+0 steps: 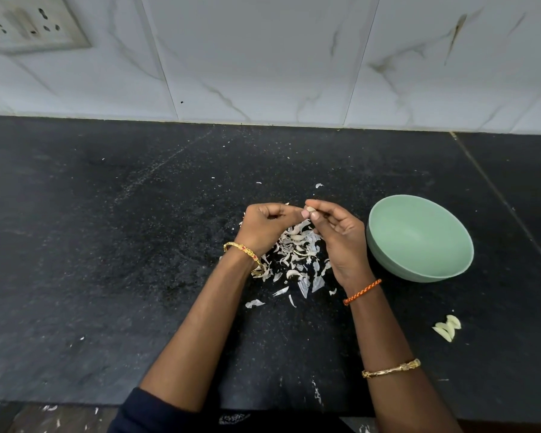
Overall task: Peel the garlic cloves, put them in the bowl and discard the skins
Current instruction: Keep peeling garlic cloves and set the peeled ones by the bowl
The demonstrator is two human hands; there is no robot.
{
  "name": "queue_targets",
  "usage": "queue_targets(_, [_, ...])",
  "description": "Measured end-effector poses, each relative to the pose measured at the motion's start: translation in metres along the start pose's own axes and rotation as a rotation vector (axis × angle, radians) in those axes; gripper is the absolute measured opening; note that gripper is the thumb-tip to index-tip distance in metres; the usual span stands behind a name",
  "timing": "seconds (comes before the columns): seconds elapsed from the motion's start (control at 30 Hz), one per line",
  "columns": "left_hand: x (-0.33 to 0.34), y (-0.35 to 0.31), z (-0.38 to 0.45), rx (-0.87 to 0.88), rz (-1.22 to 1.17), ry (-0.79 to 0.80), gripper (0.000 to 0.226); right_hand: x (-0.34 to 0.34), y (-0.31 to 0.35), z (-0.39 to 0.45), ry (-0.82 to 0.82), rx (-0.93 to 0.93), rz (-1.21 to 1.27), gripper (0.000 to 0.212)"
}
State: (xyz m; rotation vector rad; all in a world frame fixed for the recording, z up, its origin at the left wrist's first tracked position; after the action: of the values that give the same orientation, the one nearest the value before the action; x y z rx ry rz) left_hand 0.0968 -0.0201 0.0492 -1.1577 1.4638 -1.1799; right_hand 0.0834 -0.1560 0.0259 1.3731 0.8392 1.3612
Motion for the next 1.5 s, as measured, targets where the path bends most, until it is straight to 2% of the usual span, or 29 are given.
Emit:
queue_targets(0.13, [-0.001, 0.003, 0.0, -0.044, -0.009, -0.023, 0.02, 0.002, 0.001, -0.002, 0.011, -0.027, -0.036, 0.021])
queue_targets(0.27, [-0.002, 0.006, 0.002, -0.01, 0.047, -0.059, 0.006, 0.003, 0.005, -0.003, 0.015, -0.068, -0.109, 0.024])
queue_targets(0.37, [-0.002, 0.009, 0.004, 0.017, 0.08, -0.079, 0.014, 0.005, 0.008, -0.004, 0.016, -0.097, -0.154, 0.026])
queue_targets(0.43, [-0.001, 0.007, 0.003, 0.009, 0.064, -0.065, 0.008, 0.004, 0.009, -0.004, 0.008, -0.103, -0.157, 0.027])
queue_targets(0.6, [-0.001, 0.009, 0.002, -0.027, 0.02, -0.052, 0.016, 0.003, 0.009, -0.004, 0.012, -0.102, -0.178, 0.023])
queue_targets(0.7, [-0.004, 0.011, 0.005, -0.018, 0.034, -0.069, 0.005, 0.004, 0.009, -0.005, 0.022, -0.102, -0.193, 0.021])
queue_targets(1.03, [-0.009, 0.014, 0.007, 0.023, 0.112, -0.129, 0.02, 0.007, 0.005, -0.003, 0.059, -0.118, -0.306, 0.022])
queue_targets(1.13, [-0.007, 0.017, 0.008, -0.001, 0.106, -0.136, 0.022, 0.008, 0.006, -0.004, 0.067, -0.094, -0.256, 0.023])
queue_targets(1.33, [-0.008, 0.028, 0.008, -0.121, 0.099, -0.153, 0.017, 0.008, 0.0, -0.009, 0.023, 0.031, 0.026, 0.02])
queue_targets(1.5, [-0.009, 0.029, 0.008, -0.183, 0.166, -0.139, 0.043, 0.008, -0.006, -0.007, 0.05, 0.222, 0.215, 0.019])
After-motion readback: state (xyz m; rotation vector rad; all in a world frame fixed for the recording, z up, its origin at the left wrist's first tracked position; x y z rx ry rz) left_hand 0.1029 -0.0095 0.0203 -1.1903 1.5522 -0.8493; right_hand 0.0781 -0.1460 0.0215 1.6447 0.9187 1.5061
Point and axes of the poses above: each hand's wrist, its own z-axis towards the middle knuckle, its own x-axis out of the palm, y = z × x, the point moved 7 cm from there along z, towards the middle knuckle, and after that the axes turned 5 degrees about z, right-handed, at the moved point
